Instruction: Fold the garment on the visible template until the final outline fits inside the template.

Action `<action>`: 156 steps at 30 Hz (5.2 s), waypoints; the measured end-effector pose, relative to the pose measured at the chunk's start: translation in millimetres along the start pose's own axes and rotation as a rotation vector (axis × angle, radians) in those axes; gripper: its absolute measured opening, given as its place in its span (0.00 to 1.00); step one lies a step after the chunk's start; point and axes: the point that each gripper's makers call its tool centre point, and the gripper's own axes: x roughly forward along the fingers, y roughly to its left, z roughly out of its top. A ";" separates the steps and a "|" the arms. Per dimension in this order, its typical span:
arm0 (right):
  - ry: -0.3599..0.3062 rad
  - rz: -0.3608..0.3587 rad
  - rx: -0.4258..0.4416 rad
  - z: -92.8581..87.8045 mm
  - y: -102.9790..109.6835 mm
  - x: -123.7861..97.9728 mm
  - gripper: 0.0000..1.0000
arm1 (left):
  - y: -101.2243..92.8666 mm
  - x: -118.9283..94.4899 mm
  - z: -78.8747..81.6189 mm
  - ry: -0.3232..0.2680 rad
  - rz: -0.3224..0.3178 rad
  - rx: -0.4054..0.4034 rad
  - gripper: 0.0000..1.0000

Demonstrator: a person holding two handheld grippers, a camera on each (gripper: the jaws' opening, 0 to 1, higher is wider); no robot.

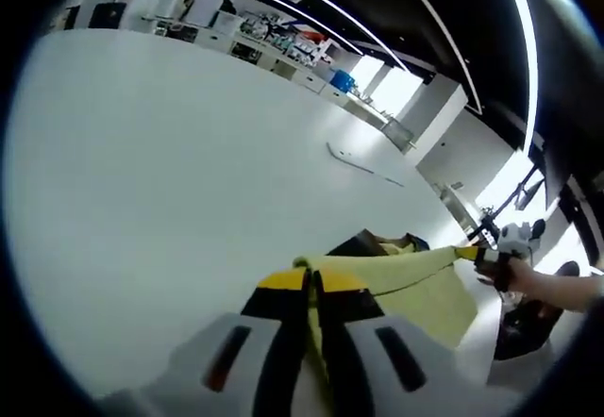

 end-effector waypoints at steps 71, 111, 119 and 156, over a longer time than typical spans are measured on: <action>0.150 0.232 -0.253 -45.6 57.2 -5.9 0.78 | -74.9 -10.5 -57.4 0.221 -0.312 0.311 0.92; 0.065 0.171 -0.209 -8.8 44.3 17.8 0.73 | -58.7 25.3 -17.3 0.125 -0.249 0.280 0.94; 0.067 0.154 -0.212 -11.2 33.3 0.5 0.72 | -56.4 6.2 -24.6 0.137 -0.252 0.295 0.93; 0.086 0.101 -0.198 -61.2 28.9 -81.8 0.63 | -44.5 -90.3 -88.1 0.183 -0.220 0.293 0.66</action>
